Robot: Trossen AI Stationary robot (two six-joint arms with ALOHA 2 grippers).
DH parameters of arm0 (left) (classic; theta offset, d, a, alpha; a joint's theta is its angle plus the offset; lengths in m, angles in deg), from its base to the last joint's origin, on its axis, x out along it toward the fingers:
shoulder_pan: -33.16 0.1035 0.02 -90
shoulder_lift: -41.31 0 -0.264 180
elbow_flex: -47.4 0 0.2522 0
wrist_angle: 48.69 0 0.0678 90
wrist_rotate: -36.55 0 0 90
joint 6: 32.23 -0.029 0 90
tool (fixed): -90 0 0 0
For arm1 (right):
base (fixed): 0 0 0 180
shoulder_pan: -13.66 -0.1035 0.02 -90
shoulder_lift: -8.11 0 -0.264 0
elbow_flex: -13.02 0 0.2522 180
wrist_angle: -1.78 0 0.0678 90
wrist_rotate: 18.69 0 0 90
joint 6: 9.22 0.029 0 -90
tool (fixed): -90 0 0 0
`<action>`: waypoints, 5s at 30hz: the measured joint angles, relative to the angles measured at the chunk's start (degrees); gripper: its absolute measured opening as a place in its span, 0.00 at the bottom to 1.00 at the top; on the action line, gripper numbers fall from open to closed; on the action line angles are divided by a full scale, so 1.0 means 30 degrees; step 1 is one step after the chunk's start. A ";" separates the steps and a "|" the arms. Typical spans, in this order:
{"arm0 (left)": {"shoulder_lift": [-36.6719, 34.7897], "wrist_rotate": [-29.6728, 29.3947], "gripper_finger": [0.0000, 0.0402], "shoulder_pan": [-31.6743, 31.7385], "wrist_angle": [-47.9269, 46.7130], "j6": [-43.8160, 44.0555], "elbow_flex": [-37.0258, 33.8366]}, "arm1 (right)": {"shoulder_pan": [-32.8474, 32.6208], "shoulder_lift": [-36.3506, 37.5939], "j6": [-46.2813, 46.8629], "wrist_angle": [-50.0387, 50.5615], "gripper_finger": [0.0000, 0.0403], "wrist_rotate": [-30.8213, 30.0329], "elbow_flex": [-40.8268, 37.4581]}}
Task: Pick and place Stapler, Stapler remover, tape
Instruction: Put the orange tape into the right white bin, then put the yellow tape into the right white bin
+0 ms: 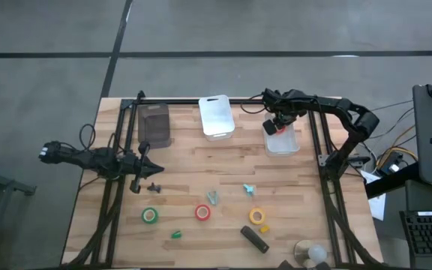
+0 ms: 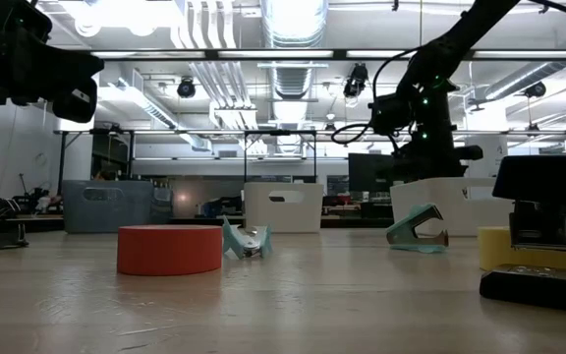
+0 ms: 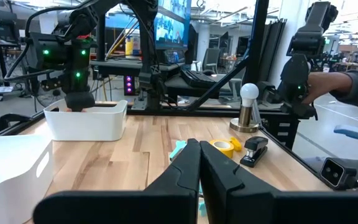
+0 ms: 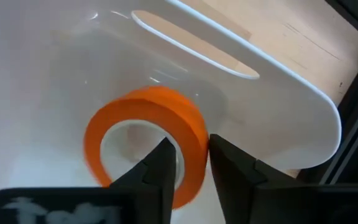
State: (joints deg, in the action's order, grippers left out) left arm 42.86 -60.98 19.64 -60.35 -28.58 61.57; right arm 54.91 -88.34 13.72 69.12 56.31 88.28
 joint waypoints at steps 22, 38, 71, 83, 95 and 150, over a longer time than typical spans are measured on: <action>0.0005 0.0000 0.02 -0.0007 -0.0002 -0.0002 0.0005 | -0.2311 0.3087 0.0244 0.0498 0.38 0.0151 0.0029; 0.0005 0.0000 0.02 -0.0007 0.0001 0.0001 -0.0002 | -1.1634 0.4512 0.3314 -0.0813 0.32 0.0685 0.0033; 0.0005 0.0000 0.02 0.0000 0.0005 0.0004 0.0004 | -2.2558 -0.0306 0.8125 -0.4506 0.28 0.4058 0.0036; 0.0052 -0.0001 0.02 0.0000 0.0005 -0.0001 -0.0001 | -2.2855 -0.0864 0.8218 -0.6064 0.40 0.4014 -0.0487; 0.0105 0.0000 0.02 -0.0003 0.0005 0.0003 -0.0002 | -2.2928 -0.1195 0.8866 -0.6629 0.47 0.4049 -0.1358; 0.0165 0.0000 0.02 0.0000 0.0005 -0.0002 -0.0002 | -1.4130 1.1007 0.6349 0.1232 0.13 -0.7069 -0.1515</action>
State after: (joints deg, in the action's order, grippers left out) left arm 43.35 -60.98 19.64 -60.34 -28.59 61.56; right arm 12.52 -55.31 32.76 72.82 35.10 83.73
